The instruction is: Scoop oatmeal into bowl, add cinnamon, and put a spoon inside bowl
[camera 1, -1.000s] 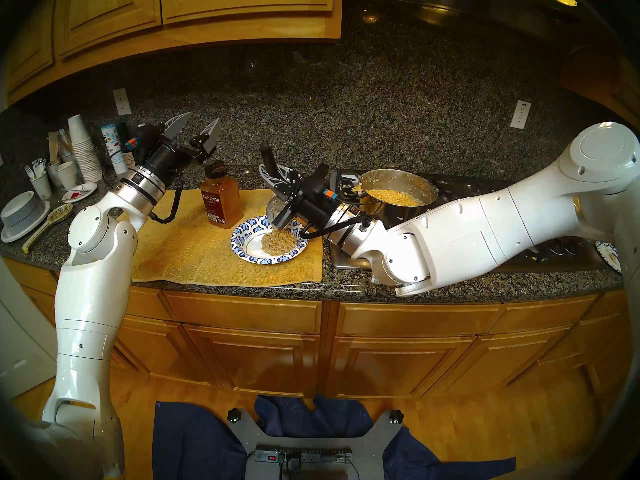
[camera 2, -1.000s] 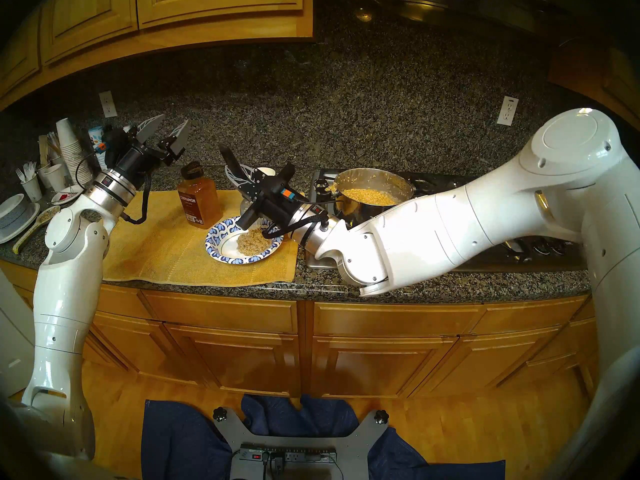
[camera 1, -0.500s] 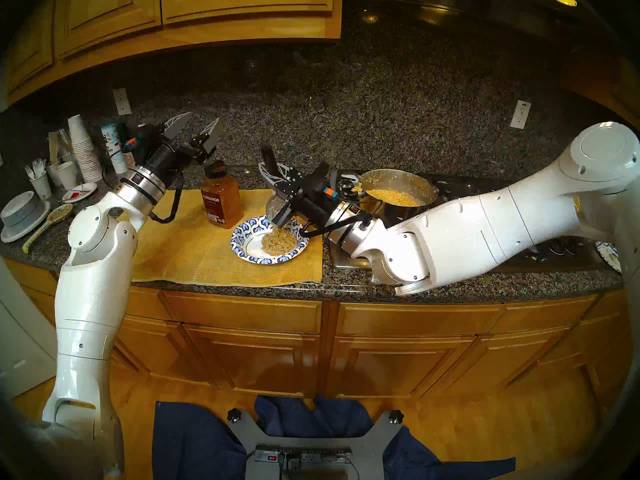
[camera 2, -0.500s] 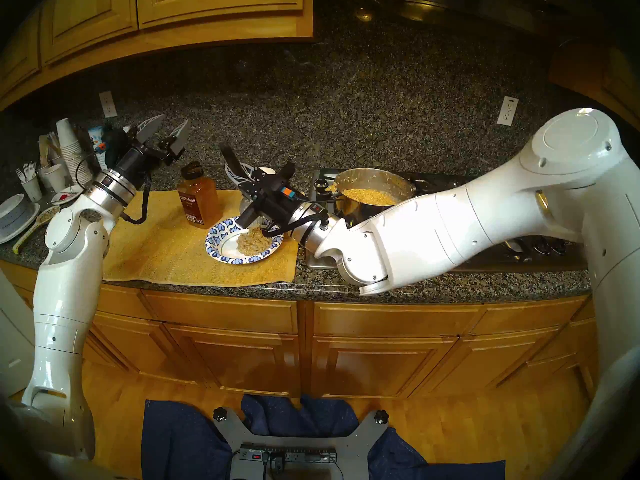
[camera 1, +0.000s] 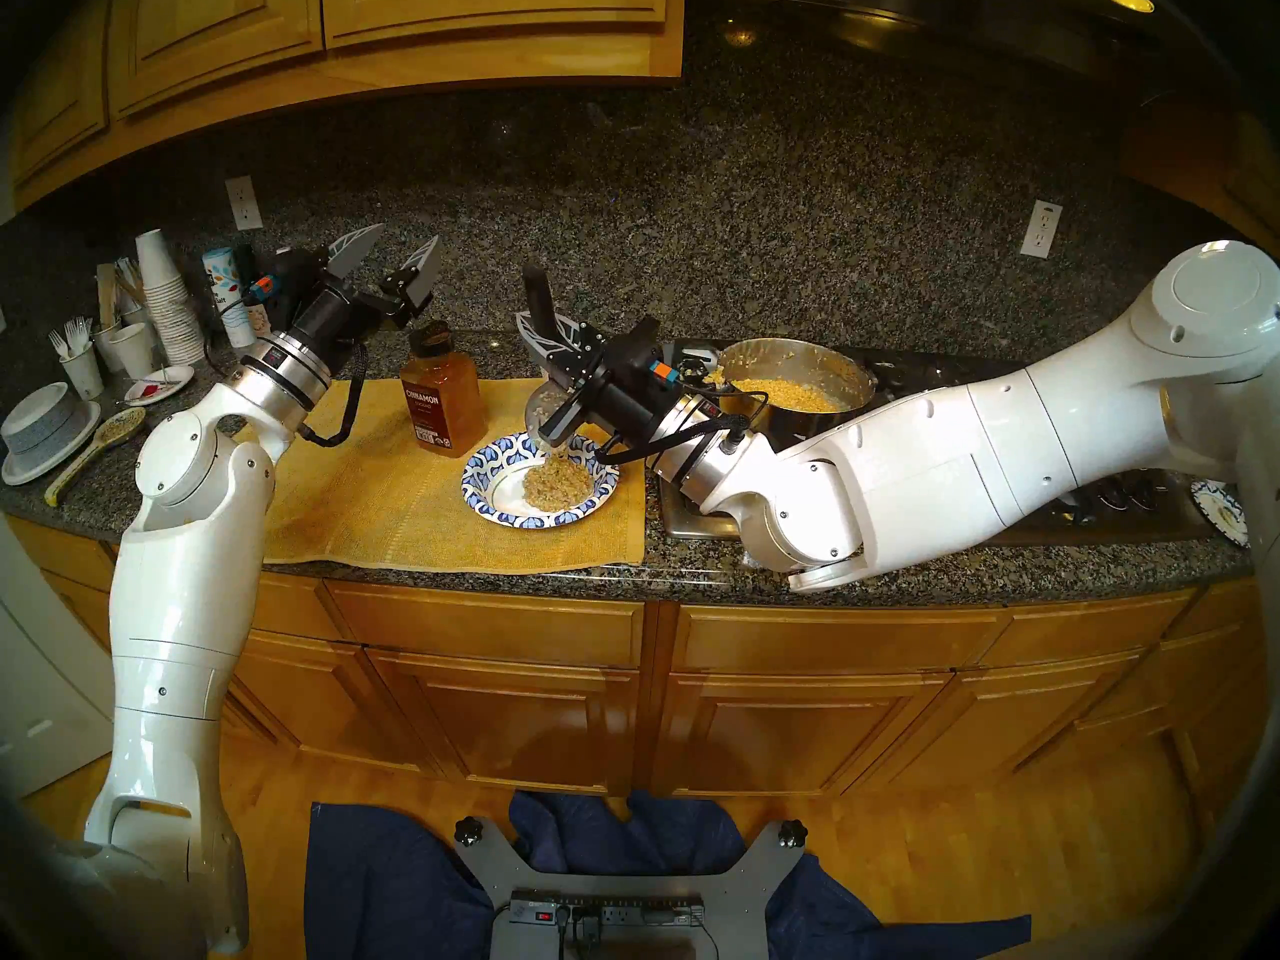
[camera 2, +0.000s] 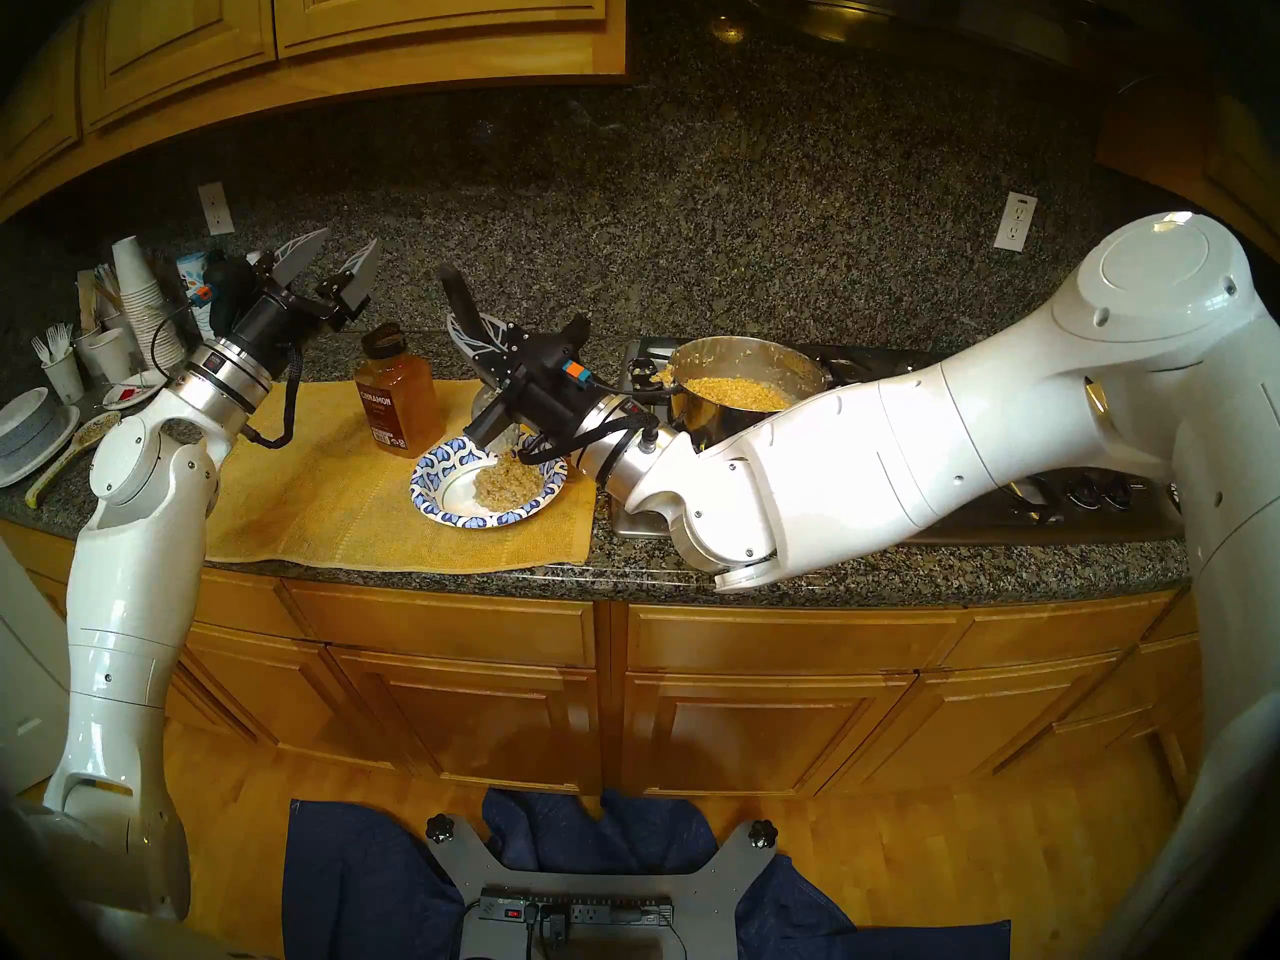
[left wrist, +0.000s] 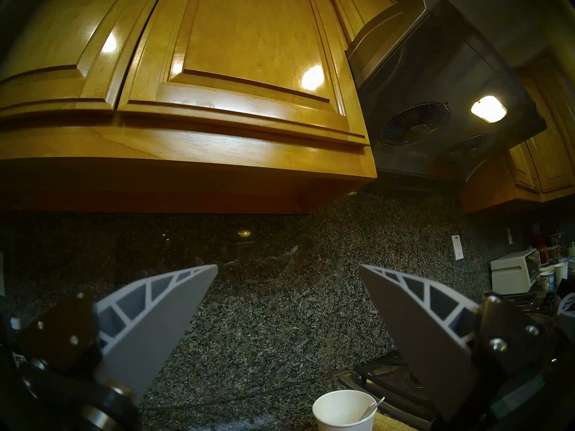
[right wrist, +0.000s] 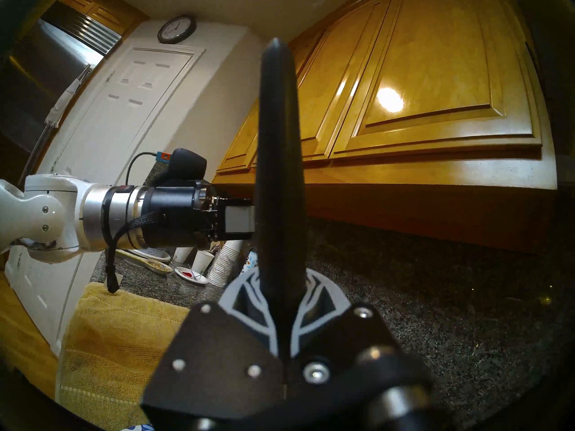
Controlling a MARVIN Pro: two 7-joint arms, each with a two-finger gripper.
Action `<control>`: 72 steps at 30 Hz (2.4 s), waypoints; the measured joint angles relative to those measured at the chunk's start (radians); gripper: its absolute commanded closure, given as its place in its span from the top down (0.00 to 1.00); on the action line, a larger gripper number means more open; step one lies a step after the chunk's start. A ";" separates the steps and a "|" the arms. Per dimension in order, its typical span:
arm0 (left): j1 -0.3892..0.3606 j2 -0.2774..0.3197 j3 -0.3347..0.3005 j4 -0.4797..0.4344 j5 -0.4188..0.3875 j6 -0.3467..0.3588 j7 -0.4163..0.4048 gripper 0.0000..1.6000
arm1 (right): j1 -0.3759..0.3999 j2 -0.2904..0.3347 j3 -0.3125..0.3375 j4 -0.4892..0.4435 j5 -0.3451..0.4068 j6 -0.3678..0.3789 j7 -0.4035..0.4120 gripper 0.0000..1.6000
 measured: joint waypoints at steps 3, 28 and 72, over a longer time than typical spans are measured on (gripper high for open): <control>0.000 0.000 0.000 0.000 0.000 0.000 0.000 1.00 | 0.000 0.008 0.015 -0.003 0.039 -0.007 0.008 0.00; 0.000 0.001 0.000 0.000 0.000 0.000 0.000 1.00 | -0.034 0.120 0.193 -0.140 0.582 -0.018 0.234 0.00; 0.000 0.001 0.000 0.000 0.000 0.000 0.000 1.00 | -0.171 0.241 0.425 -0.078 1.392 0.212 0.748 0.00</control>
